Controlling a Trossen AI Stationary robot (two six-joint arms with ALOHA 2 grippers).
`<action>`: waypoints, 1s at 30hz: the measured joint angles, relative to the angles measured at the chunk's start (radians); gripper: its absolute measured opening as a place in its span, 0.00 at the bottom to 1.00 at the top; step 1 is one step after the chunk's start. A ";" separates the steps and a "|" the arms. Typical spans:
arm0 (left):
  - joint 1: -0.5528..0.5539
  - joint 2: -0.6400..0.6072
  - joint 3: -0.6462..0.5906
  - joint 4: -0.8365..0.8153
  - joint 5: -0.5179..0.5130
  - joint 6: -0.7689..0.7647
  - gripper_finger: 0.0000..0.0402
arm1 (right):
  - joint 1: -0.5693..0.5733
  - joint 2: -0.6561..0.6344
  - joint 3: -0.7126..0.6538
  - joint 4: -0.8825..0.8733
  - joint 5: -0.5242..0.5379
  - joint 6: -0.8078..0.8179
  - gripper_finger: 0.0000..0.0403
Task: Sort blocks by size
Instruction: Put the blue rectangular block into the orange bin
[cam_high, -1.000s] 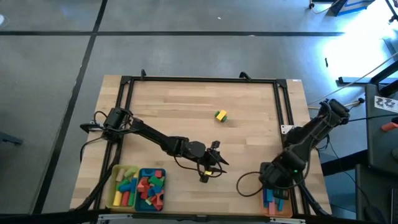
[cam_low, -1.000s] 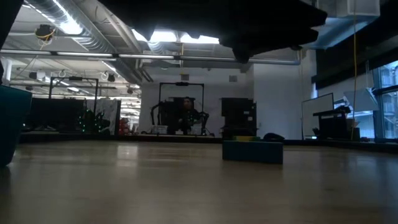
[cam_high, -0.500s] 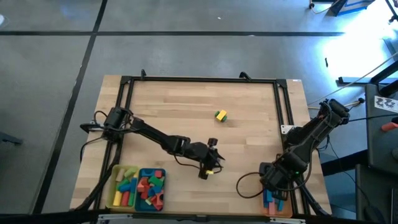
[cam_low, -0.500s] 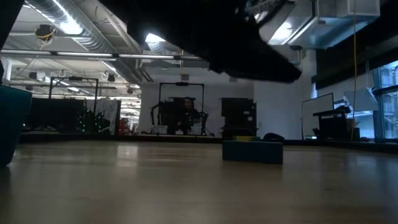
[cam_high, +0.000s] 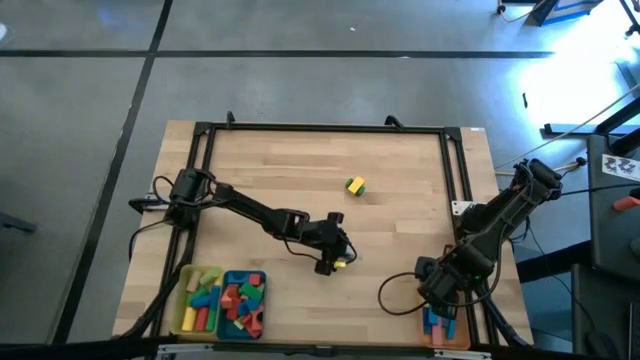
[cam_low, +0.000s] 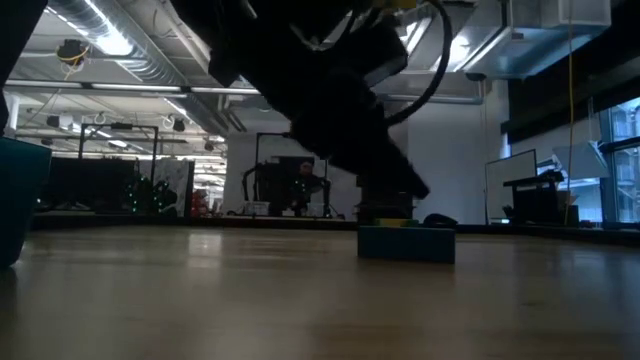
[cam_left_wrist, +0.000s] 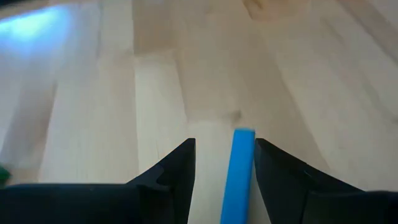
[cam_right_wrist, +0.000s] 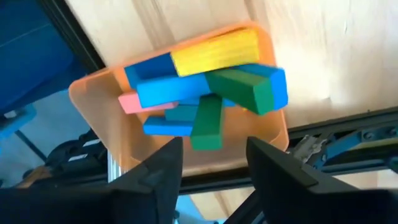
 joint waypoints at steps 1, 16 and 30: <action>0.001 0.000 0.000 -0.017 0.001 0.000 0.36 | 0.000 0.000 0.000 0.000 0.006 0.000 0.45; 0.020 0.000 -0.027 -0.120 0.022 -0.010 0.36 | 0.000 0.000 0.000 0.007 0.039 -0.001 0.46; 0.027 0.000 -0.047 -0.125 0.075 -0.010 0.35 | 0.000 0.000 0.000 0.008 0.039 -0.001 0.46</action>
